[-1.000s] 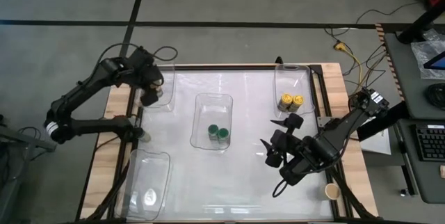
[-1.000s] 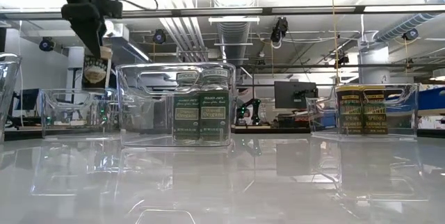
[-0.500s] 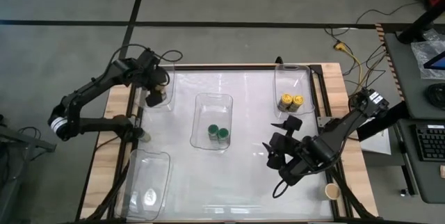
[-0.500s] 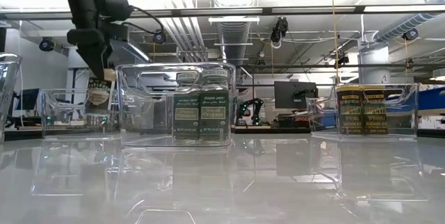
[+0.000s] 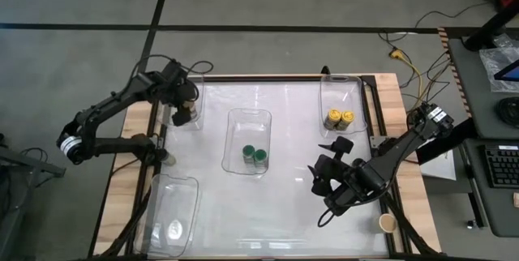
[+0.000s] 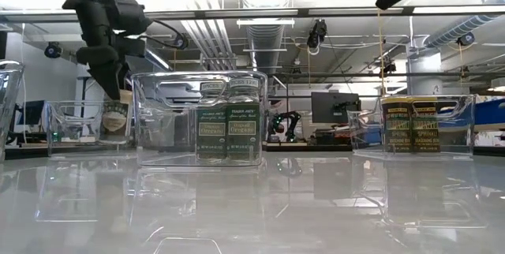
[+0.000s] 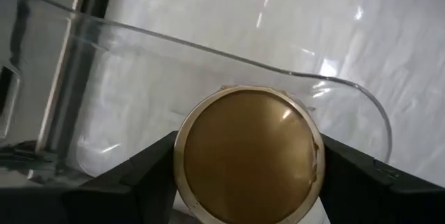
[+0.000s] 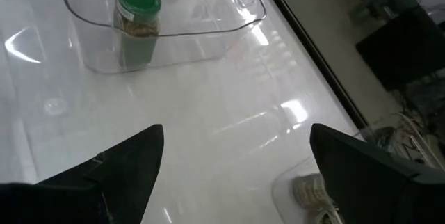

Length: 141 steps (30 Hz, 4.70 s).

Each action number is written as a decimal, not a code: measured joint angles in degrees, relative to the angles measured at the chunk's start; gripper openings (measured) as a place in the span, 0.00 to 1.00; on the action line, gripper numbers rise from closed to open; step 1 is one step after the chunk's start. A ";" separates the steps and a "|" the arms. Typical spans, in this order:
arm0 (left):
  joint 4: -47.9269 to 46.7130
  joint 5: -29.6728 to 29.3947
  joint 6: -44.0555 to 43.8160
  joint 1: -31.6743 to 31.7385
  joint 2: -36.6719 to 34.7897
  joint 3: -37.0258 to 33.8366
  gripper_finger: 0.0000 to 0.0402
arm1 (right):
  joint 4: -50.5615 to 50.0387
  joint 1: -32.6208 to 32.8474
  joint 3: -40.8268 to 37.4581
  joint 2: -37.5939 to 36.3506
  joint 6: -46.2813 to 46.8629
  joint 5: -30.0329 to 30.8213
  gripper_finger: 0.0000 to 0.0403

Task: Sort spices by type
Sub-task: Put the top golden seasoning bottle into the top left transparent bin, then put the golden seasoning bottle into the top left transparent bin

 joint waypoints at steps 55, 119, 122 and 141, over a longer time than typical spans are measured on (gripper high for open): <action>1.22 3.36 8.90 -0.04 5.57 -1.99 0.72 | 2.05 0.00 -0.22 0.00 1.27 0.22 0.87; 14.56 6.59 -29.74 -48.09 6.67 27.51 0.69 | 1.58 -0.55 7.42 -2.11 -17.68 -4.52 0.87; 19.60 0.30 -31.00 -54.96 8.04 26.47 0.69 | 1.75 -0.52 8.89 -2.46 -19.31 -17.45 0.87; 48.29 -7.23 -42.23 -66.89 20.10 16.17 0.69 | -2.87 8.75 9.31 -2.08 -6.33 -37.48 0.87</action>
